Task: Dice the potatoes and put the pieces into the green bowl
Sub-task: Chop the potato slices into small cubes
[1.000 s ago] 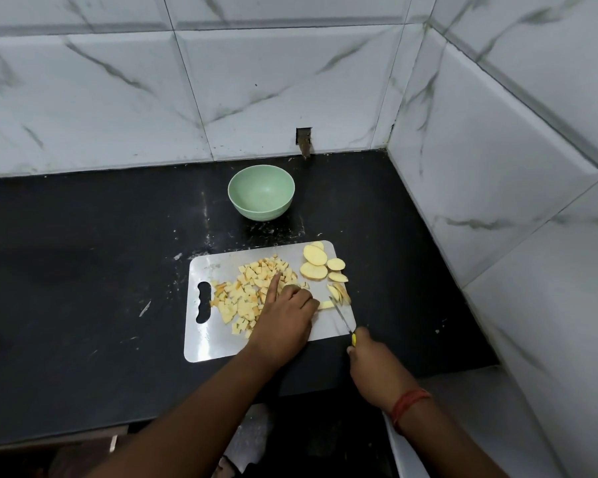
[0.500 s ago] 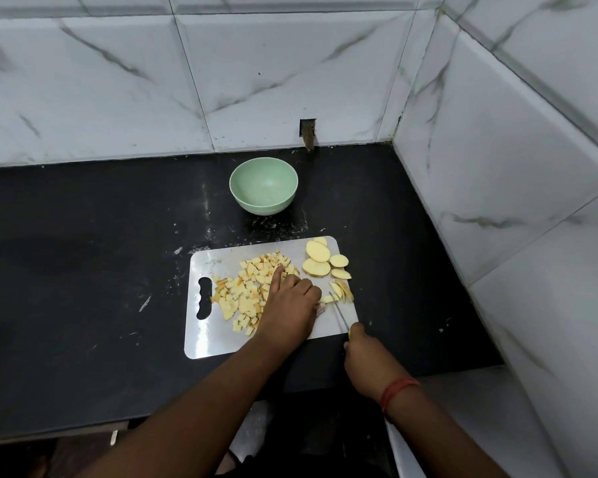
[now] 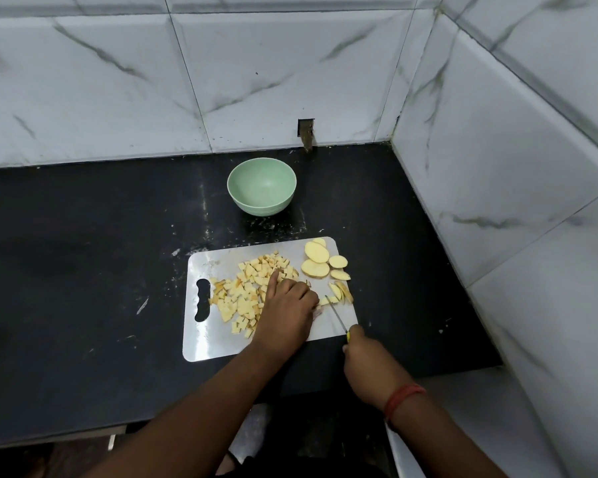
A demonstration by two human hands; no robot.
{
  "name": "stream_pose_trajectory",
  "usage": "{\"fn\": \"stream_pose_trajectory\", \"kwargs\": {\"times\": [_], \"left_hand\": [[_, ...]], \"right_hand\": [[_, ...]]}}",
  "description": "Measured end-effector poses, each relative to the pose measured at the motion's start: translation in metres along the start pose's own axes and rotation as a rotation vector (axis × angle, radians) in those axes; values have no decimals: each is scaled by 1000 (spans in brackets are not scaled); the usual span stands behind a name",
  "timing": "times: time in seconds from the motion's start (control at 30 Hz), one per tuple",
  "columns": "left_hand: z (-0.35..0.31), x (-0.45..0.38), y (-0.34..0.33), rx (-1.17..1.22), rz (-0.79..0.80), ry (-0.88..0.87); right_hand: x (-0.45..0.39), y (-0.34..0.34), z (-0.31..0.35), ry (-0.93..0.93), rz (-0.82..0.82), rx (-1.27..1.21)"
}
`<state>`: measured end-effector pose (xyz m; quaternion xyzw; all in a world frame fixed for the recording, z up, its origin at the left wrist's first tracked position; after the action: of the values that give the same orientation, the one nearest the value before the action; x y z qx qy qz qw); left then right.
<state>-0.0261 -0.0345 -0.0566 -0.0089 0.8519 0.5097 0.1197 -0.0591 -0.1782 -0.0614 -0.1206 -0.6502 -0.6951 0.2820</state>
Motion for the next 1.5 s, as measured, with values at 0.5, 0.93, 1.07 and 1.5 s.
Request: {"fn": "stream_pose_trajectory", "kwargs": {"times": [0.5,0.93,1.07,1.5], "left_hand": [[8,7,7,105,-86,25],[8,5,5,40,-48,73],[7,4,5,45,-64,66],[10,7,8,67,-49,66]], "right_hand": [[13,-4,-4,19,-29,-83],[-4,-8,10,-15,36,-23],[10,-20,-3,-13,65,-49],[0,-6,16,40,-26,1]]}}
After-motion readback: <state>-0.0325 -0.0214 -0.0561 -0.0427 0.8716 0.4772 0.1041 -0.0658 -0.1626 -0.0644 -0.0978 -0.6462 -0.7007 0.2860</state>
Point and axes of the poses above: each hand's wrist, its own x-axis away from the middle knuckle, its own y-axis out of the back of the hand, z = x × y, the point moved 9 cm from there along -x, towards the middle knuckle, and after that the axes turned 15 degrees about x, right-handed, at the moved point
